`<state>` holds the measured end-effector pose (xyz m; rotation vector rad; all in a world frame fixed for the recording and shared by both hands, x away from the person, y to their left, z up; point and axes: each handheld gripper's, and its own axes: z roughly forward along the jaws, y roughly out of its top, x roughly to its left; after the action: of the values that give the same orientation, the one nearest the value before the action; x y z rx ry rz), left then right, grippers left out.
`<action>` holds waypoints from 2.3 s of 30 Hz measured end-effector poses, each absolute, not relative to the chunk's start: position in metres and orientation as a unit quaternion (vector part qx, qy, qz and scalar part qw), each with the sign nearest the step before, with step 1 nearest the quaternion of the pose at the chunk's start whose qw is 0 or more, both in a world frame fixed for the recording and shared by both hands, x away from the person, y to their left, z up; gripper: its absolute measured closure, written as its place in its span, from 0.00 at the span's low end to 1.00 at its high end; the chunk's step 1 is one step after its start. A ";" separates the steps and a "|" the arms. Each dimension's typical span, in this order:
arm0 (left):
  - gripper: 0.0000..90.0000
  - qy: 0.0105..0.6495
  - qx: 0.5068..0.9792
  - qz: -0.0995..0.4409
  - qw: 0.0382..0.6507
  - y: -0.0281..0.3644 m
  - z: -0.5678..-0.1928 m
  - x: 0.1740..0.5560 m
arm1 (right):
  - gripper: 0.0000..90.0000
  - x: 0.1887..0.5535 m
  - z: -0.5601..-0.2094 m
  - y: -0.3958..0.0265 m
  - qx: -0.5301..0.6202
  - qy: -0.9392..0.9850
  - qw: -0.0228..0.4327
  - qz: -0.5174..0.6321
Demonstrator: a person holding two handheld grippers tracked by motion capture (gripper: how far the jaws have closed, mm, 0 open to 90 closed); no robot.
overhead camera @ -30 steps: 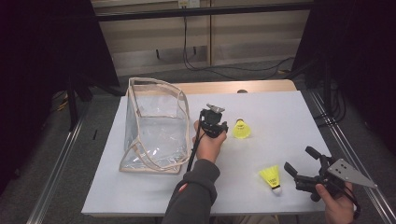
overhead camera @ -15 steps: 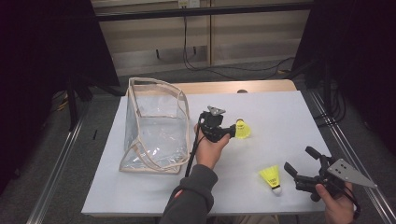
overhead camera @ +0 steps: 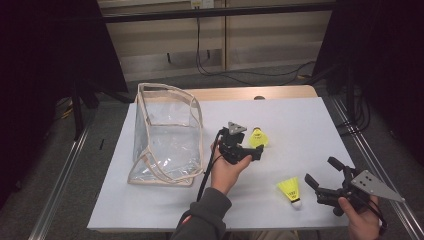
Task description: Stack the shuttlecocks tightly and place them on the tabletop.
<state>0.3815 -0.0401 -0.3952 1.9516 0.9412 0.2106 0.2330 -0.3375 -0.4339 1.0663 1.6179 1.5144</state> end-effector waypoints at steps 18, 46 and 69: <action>0.08 0.359 0.802 0.063 0.473 -0.037 -0.410 0.357 | 0.03 0.234 -0.434 -0.338 0.409 0.619 0.336 0.580; 0.04 0.307 0.818 0.045 0.485 -0.018 -0.429 0.328 | 0.03 0.233 -0.434 -0.336 0.409 0.619 0.334 0.581; 0.04 0.278 0.831 0.042 0.479 0.006 -0.438 0.311 | 0.03 0.233 -0.434 -0.335 0.408 0.620 0.336 0.580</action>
<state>0.3113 0.0057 -0.4383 2.0287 0.6796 0.1029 0.2335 -0.3355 -0.4338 1.0636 1.6167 1.5112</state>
